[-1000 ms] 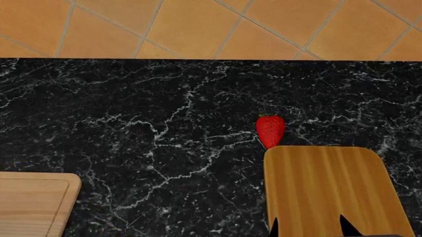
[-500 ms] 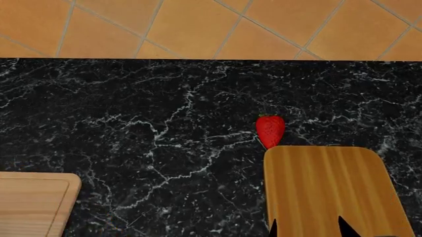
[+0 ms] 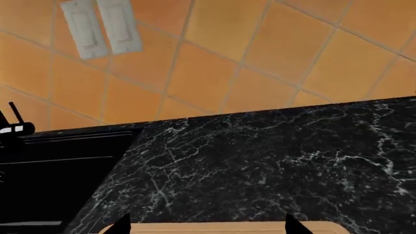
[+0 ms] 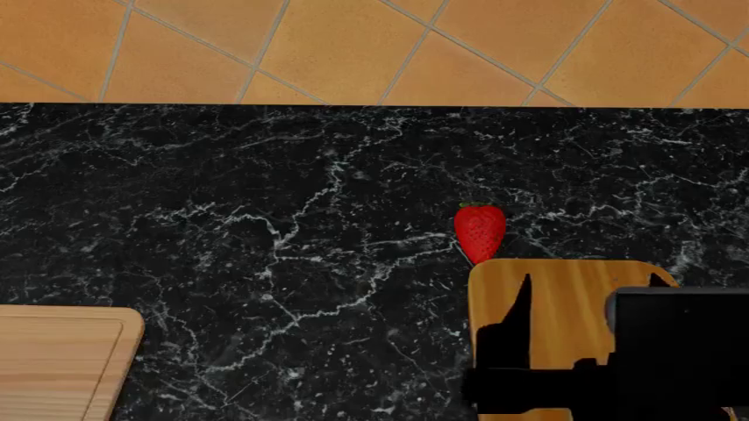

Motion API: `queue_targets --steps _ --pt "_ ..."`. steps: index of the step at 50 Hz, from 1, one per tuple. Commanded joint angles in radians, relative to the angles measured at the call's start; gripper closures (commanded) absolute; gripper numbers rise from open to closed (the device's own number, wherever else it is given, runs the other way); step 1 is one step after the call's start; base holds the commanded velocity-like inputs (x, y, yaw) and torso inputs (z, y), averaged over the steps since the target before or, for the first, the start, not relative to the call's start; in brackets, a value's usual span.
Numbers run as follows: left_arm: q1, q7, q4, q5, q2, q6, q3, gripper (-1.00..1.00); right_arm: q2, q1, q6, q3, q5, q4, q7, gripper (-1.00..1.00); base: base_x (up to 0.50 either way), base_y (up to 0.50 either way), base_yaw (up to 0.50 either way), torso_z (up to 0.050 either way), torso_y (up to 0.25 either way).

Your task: Place the tangerine and the strawberry on separate cutting boards.

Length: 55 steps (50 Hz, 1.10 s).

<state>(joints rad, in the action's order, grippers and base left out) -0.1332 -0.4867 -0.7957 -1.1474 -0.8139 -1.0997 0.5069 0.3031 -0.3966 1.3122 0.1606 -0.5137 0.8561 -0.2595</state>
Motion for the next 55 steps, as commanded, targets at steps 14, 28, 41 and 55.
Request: queue_targets --steps 14,28,41,55 --pt "0.088 0.021 -0.061 0.049 0.156 0.129 0.097 -1.00 0.099 -0.790 0.043 -0.383 -0.312 -0.950 -0.074 -1.00 0.00 0.00 0.00 0.000 0.000" --pt "0.126 -0.011 -0.094 0.124 0.110 0.127 0.130 -1.00 -0.066 -1.074 -0.241 -0.640 -0.084 -1.780 0.223 -1.00 0.00 0.00 0.00 0.000 0.000" --pt "0.156 0.024 -0.085 0.072 0.115 0.146 0.187 -1.00 -0.193 -1.136 -0.408 -0.636 0.110 -2.164 0.328 -1.00 0.00 0.00 0.00 0.000 0.000" --pt "0.168 0.035 -0.077 0.130 0.122 0.167 0.146 -1.00 -0.247 -1.080 -0.378 -0.367 0.418 -2.165 0.418 -1.00 0.00 0.00 0.00 0.000 0.000"
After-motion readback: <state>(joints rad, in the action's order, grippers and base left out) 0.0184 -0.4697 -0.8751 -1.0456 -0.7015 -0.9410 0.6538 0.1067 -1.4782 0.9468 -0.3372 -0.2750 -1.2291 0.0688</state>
